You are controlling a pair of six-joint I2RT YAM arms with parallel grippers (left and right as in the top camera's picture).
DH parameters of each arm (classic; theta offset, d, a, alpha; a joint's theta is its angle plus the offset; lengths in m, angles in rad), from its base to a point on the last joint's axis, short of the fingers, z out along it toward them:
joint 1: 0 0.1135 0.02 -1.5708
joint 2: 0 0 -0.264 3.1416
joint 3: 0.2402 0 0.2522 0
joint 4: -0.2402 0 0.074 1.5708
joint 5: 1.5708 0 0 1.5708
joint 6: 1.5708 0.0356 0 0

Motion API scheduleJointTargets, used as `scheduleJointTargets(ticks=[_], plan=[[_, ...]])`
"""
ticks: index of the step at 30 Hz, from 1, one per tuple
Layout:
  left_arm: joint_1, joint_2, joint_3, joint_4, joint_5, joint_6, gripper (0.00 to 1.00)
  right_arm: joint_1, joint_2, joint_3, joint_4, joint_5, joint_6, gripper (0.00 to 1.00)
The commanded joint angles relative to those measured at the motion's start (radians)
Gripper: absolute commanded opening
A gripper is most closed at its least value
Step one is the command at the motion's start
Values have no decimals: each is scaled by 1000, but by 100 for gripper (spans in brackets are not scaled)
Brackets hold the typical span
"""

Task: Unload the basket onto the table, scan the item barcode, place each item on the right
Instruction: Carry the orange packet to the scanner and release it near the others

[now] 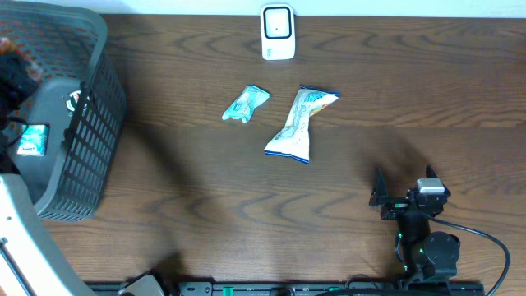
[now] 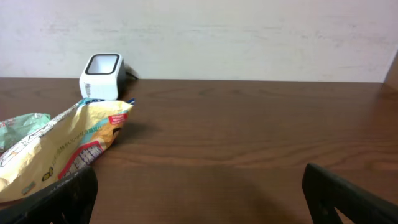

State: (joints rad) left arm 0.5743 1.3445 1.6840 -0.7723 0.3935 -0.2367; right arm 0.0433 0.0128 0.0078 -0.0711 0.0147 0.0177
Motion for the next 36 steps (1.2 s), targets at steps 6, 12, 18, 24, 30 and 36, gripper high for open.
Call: scheduleJointTargets(ticks=[6,12,18,24,30,36], plan=[[-183,-69,18,71,-33,0,7,3,-4,-3,-3,1,11,99],[-286,-84,18,70,-31,-1,7,3,-4,-3,-3,1,11,99],[-503,-68,14,41,-29,-1,8,3,-4,-3,-3,1,11,99],[-699,72,12,-28,-74,-1,7,3,-4,-3,-3,1,11,99],[-806,309,12,-26,-74,-2,8,3,-4,-3,-3,1,11,99],[-882,528,12,21,-74,-1,7,3,-4,-3,-3,1,11,99]])
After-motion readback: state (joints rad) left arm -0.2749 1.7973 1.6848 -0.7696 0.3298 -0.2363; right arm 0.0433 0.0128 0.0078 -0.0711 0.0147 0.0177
